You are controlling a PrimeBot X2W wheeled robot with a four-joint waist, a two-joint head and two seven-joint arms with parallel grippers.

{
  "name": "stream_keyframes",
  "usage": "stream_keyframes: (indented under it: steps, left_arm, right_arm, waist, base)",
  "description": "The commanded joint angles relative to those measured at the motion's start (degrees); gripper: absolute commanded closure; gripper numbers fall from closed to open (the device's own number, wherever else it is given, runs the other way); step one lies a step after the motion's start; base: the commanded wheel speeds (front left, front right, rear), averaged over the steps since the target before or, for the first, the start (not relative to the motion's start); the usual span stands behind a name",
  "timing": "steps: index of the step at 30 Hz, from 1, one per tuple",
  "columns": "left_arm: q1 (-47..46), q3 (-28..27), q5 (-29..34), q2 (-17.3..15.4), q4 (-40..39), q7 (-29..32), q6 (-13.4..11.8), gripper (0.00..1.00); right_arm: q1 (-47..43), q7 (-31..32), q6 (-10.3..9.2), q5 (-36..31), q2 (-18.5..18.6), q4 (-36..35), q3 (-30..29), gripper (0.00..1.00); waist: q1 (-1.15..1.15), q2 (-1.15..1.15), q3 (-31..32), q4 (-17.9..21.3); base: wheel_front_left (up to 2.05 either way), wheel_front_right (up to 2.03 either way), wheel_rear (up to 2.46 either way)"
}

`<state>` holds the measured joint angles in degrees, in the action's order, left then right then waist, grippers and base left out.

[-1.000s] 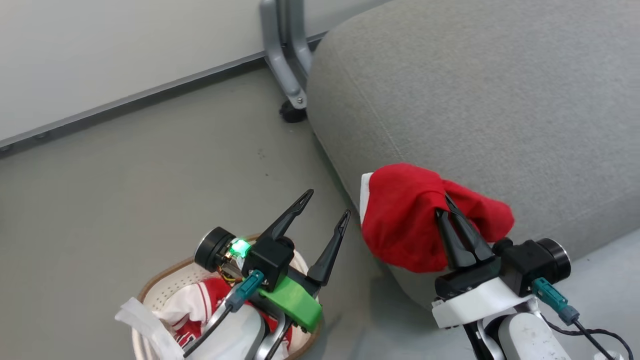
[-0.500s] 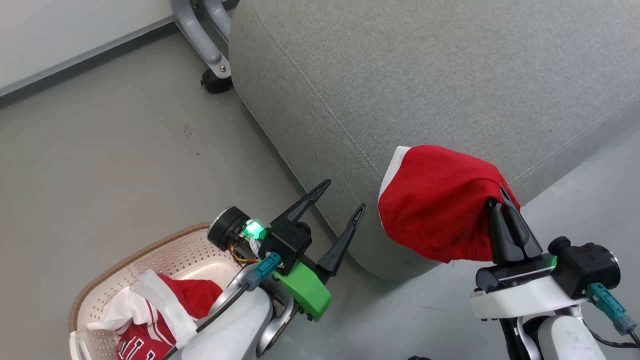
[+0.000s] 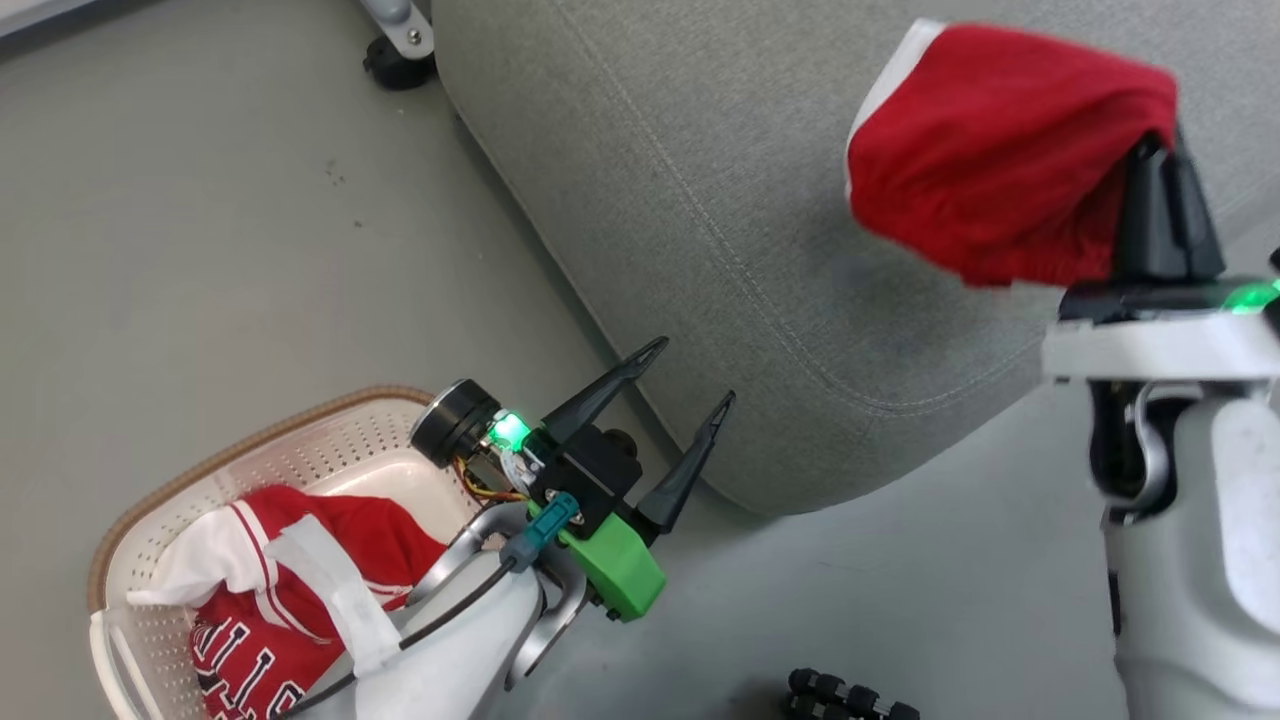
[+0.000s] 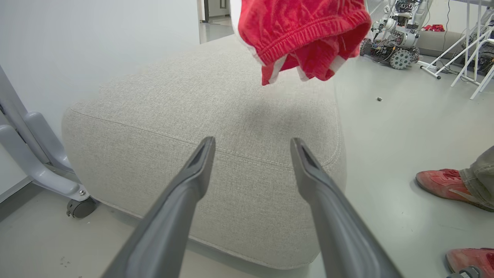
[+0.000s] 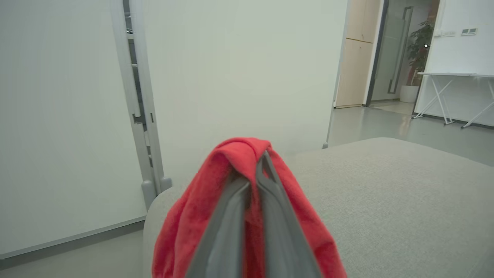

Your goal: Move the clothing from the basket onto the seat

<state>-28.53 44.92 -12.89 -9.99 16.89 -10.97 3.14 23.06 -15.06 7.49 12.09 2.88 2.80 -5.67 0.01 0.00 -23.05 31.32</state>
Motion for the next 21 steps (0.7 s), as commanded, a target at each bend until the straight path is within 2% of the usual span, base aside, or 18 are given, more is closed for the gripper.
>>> stream_keyframes:
  steps: [1, 6, 10, 16, 21]
  left_arm:
    - [-1.29, 0.23, 0.71, -0.42, -0.41, 0.30, 0.42, 0.00]
    - [-3.83, 1.91, 1.50, 0.31, -1.72, 0.96, 1.30, 0.00]
    - [-5.54, 2.61, 1.87, 1.31, -2.04, 0.29, 1.41, 0.00]
    - [-7.72, 3.49, 2.30, 2.81, -1.46, -0.84, 1.58, 0.00]
    - [-8.79, 3.50, 2.22, 3.08, -0.68, -1.76, 1.34, 0.00]
  right_arm:
    - [3.40, -0.18, 0.00, -1.38, 0.02, 1.08, -1.57, 1.00]
    - [15.12, -0.18, -0.01, -6.97, 1.52, 7.27, -9.66, 1.00]
    - [22.43, -0.18, -0.03, -9.79, 4.84, 13.21, -14.73, 1.00]
    - [27.35, -0.18, -0.03, -13.63, 7.85, 21.11, -20.43, 1.00]
    - [27.62, -0.18, -0.03, -16.15, 7.92, 25.34, -24.18, 1.00]
  waist:
    - [-0.01, 0.00, -4.10, -4.09]
    - [-0.01, 0.00, -8.39, -9.39]
    - [-0.01, 0.00, -10.63, -13.26]
    - [-0.01, 0.00, -13.21, -17.98]
    - [-0.01, 0.00, -14.61, -20.24]
  base:
    - [0.00, 0.00, 0.00]
    - [0.00, 0.00, 0.00]
    - [0.00, 0.00, 0.00]
    - [0.00, 0.00, 0.00]
    - [0.00, 0.00, 0.00]
